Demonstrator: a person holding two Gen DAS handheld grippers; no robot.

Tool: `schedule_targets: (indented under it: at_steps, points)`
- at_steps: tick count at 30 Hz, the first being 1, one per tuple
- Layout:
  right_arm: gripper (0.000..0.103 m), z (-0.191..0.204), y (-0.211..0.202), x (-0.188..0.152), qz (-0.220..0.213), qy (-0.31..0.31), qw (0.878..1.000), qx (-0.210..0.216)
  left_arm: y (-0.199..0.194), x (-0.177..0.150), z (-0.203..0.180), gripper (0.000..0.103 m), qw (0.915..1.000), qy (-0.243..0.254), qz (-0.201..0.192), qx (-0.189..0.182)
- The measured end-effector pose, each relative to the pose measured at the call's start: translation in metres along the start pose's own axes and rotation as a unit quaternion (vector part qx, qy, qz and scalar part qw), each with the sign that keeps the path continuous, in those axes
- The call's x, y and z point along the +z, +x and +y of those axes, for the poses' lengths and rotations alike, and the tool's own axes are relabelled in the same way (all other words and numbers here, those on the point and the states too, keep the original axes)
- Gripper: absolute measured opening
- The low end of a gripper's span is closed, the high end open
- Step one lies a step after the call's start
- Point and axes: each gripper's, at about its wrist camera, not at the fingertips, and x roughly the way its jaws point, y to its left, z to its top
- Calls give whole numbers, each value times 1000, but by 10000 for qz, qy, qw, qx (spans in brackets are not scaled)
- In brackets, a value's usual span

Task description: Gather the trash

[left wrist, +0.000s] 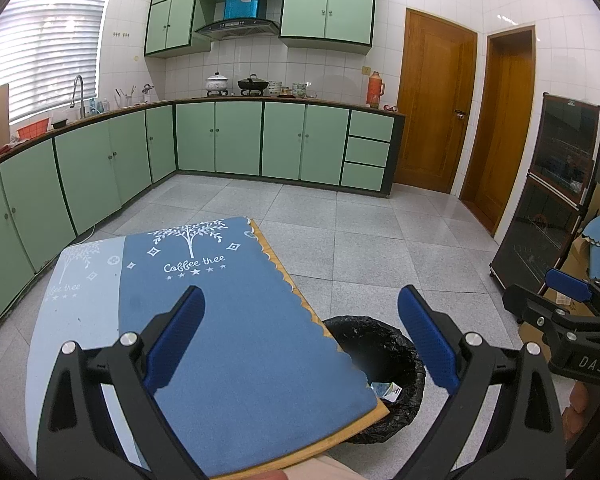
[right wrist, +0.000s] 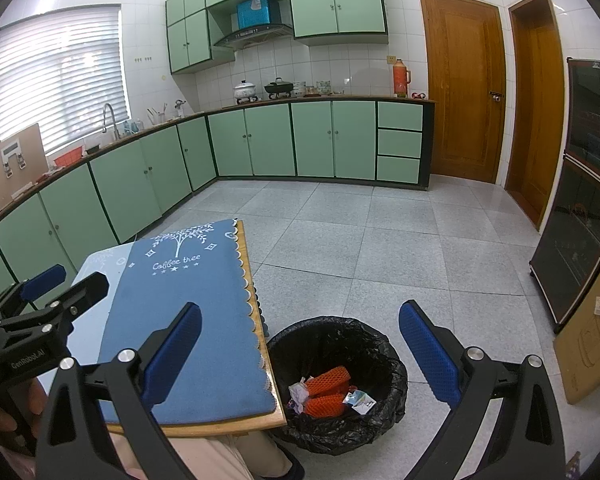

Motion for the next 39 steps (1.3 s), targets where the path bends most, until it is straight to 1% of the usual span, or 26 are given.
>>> schedule_targets:
  at_steps: [39]
  points:
    - [97,-1,0,1,9,14,10000,4,4,-6,2,94,10000,-13,53,-6]
